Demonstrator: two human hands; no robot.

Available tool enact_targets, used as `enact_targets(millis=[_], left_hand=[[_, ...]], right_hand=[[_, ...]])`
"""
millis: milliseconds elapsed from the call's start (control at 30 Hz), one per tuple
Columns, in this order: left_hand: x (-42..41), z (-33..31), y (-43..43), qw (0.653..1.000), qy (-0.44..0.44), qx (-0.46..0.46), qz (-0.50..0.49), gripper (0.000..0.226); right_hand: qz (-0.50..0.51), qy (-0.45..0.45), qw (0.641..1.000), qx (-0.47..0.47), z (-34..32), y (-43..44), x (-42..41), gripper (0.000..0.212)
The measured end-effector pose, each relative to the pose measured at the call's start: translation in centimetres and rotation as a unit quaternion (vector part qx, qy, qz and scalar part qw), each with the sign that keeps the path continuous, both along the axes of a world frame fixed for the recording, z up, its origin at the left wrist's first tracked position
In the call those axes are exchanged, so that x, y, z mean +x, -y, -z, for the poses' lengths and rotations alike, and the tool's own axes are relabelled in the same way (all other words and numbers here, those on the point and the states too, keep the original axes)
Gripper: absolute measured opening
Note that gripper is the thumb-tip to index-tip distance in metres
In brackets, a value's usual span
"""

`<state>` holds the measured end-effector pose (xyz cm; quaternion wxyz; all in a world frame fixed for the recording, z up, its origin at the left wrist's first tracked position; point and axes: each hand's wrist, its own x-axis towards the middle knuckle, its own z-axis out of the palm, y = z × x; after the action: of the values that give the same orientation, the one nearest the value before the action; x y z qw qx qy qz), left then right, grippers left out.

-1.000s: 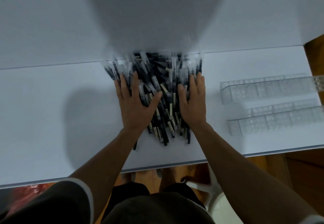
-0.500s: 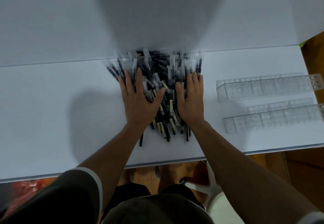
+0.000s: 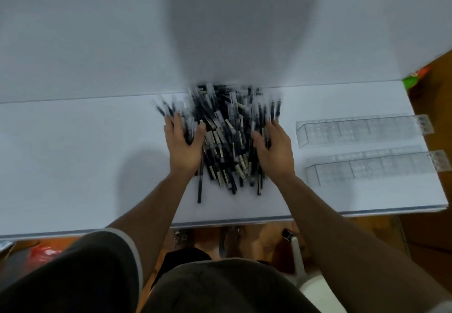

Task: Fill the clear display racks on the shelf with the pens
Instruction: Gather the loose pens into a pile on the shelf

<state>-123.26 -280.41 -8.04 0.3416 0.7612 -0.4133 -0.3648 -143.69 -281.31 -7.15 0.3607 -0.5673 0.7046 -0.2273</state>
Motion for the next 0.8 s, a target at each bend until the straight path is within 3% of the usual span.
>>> enact_targets(millis=[233, 433, 633, 800], left_hand=[[-0.9, 0.5, -2.8, 0.999, 0.039, -0.02, -0.02, 0.072], [-5.1, 2.4, -2.2, 0.994, 0.1, -0.015, -0.038, 0.068], [-4.1, 2.0, -1.3, 0.995, 0.076, -0.043, -0.039, 0.07], [-0.5, 2.3, 0.0, 0.993, 0.093, -0.053, -0.051, 0.074]], right_hand=[[0.011, 0.038, 0.999, 0.026, 0.1, -3.5, 0.5, 0.064], [0.035, -0.004, 0.998, -0.05, 2.1, -4.0, 4.6, 0.06], [0.041, 0.004, 0.996, -0.076, 1.6, -3.3, 5.6, 0.059], [0.133, 0.006, 0.987, -0.087, 1.2, 0.2, 2.7, 0.054]])
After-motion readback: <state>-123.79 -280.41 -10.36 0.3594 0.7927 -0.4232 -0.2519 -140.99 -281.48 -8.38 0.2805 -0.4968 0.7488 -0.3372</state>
